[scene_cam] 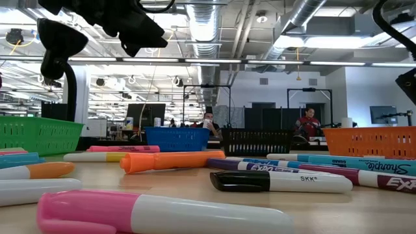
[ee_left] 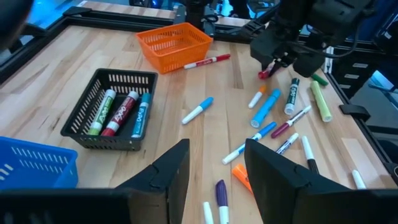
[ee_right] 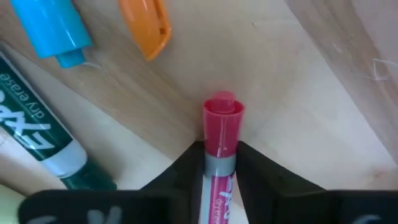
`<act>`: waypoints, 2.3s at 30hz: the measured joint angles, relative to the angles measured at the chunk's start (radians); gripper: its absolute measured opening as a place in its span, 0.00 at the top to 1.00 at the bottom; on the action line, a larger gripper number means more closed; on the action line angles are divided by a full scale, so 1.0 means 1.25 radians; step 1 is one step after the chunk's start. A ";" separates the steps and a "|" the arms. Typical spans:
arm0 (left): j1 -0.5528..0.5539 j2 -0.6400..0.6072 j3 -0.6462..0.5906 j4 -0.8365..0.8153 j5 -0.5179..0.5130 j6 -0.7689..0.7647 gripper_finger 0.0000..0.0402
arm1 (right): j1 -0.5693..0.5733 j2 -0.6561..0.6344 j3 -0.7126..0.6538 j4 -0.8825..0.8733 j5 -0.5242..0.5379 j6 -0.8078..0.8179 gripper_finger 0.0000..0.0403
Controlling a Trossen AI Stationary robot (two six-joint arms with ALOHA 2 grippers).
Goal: Pick & Place Markers
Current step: Put the pink marker pen into the black basket, then put the top pink highlighter pen into the blue basket
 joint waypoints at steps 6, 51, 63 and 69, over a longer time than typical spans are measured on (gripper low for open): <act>-0.001 0.000 0.000 0.000 0.000 0.000 0.63 | -0.038 -0.032 -0.003 -0.002 0.028 -0.043 0.84; -0.001 0.000 0.000 0.029 0.001 -0.001 0.63 | -0.698 -0.086 0.103 0.320 0.311 -1.350 0.83; -0.001 0.000 0.000 0.043 0.001 0.000 0.63 | -0.678 0.007 0.104 0.326 0.344 -1.340 0.70; -0.001 0.000 0.000 0.051 0.001 0.000 0.63 | -0.654 -0.011 0.125 0.321 0.359 -1.340 0.54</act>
